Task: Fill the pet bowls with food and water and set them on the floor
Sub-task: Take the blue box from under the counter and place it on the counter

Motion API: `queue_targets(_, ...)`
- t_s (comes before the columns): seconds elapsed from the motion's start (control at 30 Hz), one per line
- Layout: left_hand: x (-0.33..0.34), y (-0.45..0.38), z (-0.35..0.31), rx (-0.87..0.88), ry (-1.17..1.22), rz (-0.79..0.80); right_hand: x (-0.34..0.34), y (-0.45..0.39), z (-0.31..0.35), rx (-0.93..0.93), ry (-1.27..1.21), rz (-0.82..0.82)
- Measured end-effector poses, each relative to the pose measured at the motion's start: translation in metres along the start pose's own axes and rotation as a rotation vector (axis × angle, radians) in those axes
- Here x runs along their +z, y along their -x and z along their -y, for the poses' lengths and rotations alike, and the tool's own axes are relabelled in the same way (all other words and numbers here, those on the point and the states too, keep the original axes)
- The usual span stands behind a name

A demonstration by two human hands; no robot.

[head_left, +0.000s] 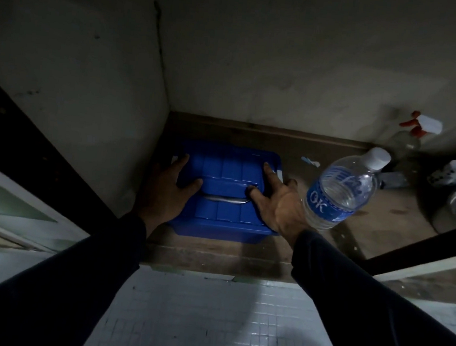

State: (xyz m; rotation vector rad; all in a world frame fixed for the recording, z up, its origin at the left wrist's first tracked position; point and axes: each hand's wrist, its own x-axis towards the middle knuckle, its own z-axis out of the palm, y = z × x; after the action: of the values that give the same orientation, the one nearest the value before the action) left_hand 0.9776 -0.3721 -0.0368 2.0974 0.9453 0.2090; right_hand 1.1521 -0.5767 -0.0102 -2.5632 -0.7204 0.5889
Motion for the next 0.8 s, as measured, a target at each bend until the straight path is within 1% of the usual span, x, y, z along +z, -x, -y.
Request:
queue_targets(0.1, 0.0, 0.0, -0.001, -0.001, 0.013, 0.012, 0.001, 0.001, -0.001, -0.005, -0.007, -0.021)
queue_targets(0.27, 0.001, 0.001, -0.002, 0.024, 0.104, 0.013, 0.005, 0.006, -0.005, -0.019, -0.053, -0.054)
queue_targets(0.47, 0.002, 0.017, 0.008, 0.023, 0.153, -0.039, 0.014, 0.018, -0.009, -0.048, -0.049, -0.078)
queue_targets(0.7, 0.002, 0.064, 0.015, -0.039, 0.146, -0.052, 0.022, 0.056, -0.018, -0.076, -0.092, -0.107)
queue_targets(0.8, -0.002, 0.099, 0.015, -0.046, 0.078, -0.108, 0.026, 0.082, -0.021, -0.063, -0.1, -0.089)
